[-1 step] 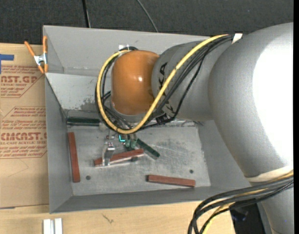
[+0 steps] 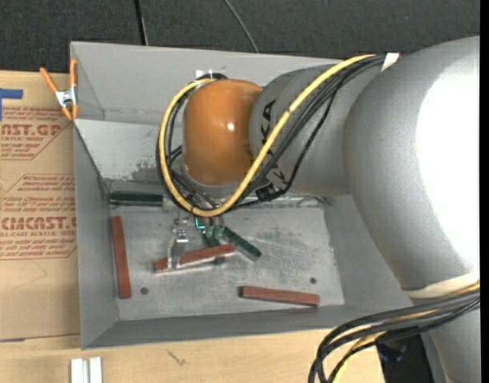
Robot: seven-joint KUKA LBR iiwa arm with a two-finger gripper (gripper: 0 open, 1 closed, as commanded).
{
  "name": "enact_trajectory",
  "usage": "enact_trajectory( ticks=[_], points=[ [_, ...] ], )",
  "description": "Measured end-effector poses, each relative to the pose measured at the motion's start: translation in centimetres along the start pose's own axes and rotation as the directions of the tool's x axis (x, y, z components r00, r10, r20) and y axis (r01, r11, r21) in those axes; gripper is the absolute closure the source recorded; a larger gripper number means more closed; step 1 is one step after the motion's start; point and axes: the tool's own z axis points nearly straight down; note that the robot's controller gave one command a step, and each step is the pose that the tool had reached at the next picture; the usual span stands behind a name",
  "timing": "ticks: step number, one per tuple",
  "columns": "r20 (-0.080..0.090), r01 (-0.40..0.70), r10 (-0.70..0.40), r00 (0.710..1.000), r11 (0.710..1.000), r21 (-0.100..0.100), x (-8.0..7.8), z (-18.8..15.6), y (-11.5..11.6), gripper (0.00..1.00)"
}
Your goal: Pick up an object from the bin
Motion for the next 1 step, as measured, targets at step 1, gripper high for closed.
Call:
enact_trajectory(
  ticks=[1],
  points=[
    [0.011, 0.29, -0.29, 0.957, 0.957, -0.002, 6.46, 5.56, 1.1, 1.0]
  ],
)
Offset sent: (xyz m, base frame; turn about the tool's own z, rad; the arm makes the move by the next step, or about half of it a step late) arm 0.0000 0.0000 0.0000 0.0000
